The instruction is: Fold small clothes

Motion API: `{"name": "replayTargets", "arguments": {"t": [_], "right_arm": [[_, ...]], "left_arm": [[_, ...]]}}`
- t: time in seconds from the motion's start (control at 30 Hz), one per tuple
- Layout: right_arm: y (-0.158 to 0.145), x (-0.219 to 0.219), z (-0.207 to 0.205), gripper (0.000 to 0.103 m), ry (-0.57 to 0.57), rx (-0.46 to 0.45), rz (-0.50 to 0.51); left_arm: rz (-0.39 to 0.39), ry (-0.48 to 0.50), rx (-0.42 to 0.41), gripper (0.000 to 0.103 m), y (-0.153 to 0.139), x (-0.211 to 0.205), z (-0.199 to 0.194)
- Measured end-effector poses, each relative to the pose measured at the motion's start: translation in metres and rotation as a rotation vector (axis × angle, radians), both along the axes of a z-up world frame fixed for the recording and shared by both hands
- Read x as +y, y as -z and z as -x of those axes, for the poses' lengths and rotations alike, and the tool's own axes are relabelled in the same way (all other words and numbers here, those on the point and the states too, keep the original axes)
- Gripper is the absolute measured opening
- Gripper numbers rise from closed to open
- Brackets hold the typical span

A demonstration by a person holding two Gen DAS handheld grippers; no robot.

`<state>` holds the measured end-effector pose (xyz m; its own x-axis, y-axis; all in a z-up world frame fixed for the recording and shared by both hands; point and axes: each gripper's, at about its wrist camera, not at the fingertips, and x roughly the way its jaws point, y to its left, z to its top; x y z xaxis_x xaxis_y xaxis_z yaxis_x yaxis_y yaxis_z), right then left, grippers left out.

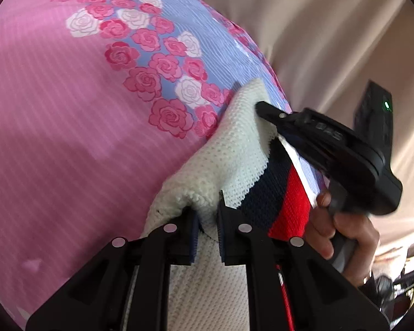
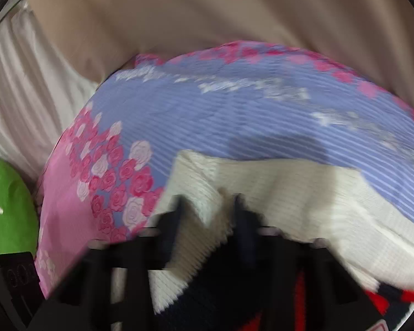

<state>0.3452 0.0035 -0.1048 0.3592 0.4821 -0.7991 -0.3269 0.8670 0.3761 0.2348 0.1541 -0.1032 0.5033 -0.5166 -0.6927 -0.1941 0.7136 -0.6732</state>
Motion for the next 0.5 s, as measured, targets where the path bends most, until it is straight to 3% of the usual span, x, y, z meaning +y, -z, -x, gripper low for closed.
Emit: {"name": "replayTargets", "arguments": {"t": [0.17,0.3,0.37,0.43,0.5], "right_arm": [[-0.032,0.010,-0.011,0.008,0.032,-0.114,-0.041],[0.004,0.037,-0.034,0.008,0.032,-0.064,0.091],[0.002,0.034,-0.036,0.009,0.077,-0.062,0.064],[-0.017,0.023,-0.026,0.009,0.118,-0.070,0.035],[-0.053,-0.002,0.011,0.010,0.159,-0.165,0.006]], "left_arm": [[0.003,0.005,-0.012,0.010,0.000,0.010,-0.002],[-0.032,0.015,-0.039,0.010,0.000,0.006,-0.001],[-0.076,0.029,-0.050,0.010,-0.003,0.000,-0.002],[-0.088,0.045,-0.039,0.010,-0.006,-0.003,-0.005],[-0.076,0.053,-0.025,0.013,-0.012,0.001,-0.001]]}}
